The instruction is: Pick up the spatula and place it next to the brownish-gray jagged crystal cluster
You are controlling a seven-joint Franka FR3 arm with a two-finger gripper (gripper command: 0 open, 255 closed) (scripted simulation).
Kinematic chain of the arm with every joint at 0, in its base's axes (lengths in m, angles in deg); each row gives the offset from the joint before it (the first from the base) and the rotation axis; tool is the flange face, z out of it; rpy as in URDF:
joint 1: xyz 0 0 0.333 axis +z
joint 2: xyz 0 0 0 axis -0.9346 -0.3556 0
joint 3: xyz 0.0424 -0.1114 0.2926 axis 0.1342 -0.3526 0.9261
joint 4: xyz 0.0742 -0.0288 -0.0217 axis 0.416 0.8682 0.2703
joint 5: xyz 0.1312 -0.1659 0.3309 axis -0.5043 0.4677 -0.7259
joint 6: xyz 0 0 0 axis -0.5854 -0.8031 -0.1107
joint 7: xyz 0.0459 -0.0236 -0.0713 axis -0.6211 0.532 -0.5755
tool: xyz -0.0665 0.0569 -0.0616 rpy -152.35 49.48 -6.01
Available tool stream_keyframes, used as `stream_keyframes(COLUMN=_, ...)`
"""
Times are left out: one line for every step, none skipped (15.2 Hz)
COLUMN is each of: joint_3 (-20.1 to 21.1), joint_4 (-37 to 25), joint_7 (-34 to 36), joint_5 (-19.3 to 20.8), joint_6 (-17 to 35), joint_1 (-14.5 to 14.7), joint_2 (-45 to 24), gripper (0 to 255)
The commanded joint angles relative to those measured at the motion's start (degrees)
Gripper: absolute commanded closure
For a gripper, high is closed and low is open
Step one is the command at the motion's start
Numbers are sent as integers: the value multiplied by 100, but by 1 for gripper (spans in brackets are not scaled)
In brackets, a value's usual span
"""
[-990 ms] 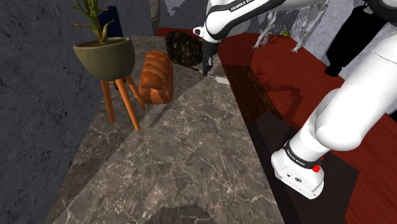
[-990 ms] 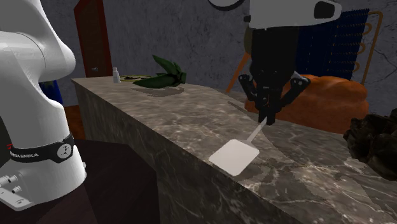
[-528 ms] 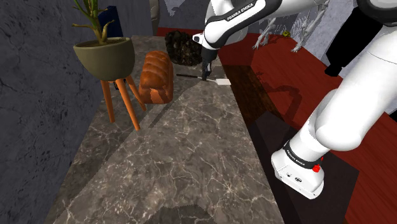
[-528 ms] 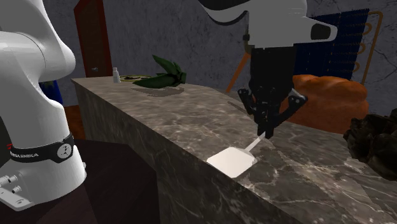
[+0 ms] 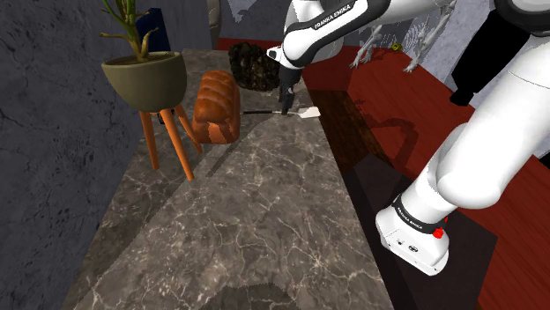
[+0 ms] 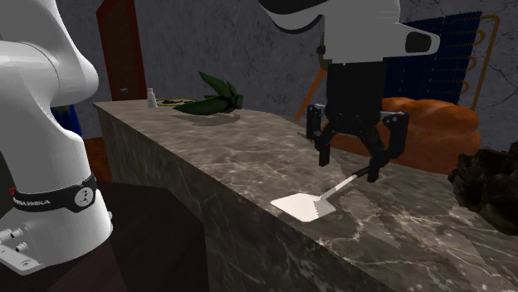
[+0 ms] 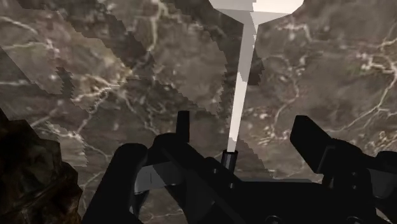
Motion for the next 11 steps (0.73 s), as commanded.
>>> stream_keyframes(joint_3=0, joint_4=0, joint_7=0, joint_5=0, joint_6=0, joint_1=0, joint_2=0, gripper=0)
stream_keyframes(joint_3=0, joint_4=0, joint_7=0, joint_5=0, joint_6=0, joint_1=0, joint_2=0, gripper=0)
stream_keyframes(joint_3=0, joint_4=0, joint_7=0, joint_5=0, joint_6=0, joint_1=0, joint_2=0, gripper=0)
stream_keyframes(joint_3=-7, joint_4=-64, joint_7=20, joint_5=30, joint_6=-182, joint_1=-3, joint_2=120, gripper=0)
stream_keyframes(joint_3=-12, joint_4=-136, joint_7=38, joint_5=58, joint_6=-366, joint_1=-6, joint_2=232, gripper=0)
stream_keyframes(joint_3=-17, joint_4=-217, joint_7=55, joint_5=83, joint_6=-550, joint_1=-9, joint_2=338, gripper=0)
stream_keyframes(joint_3=-21, joint_4=-286, joint_7=67, joint_5=101, joint_6=-697, joint_1=-12, joint_2=416, gripper=0)
stream_keyframes(joint_3=-20, joint_4=-286, joint_7=67, joint_5=101, joint_6=-697, joint_1=-12, joint_2=416, gripper=0)
stream_keyframes(joint_3=-20, joint_4=-284, joint_7=68, joint_5=101, joint_6=-696, joint_1=-13, joint_2=417, gripper=0)
stream_keyframes(joint_3=-20, joint_4=-285, joint_7=67, joint_5=101, joint_6=-697, joint_1=-13, joint_2=416, gripper=0)
stream_keyframes(joint_3=-20, joint_4=-286, joint_7=67, joint_5=101, joint_6=-697, joint_1=-13, joint_2=416, gripper=0)
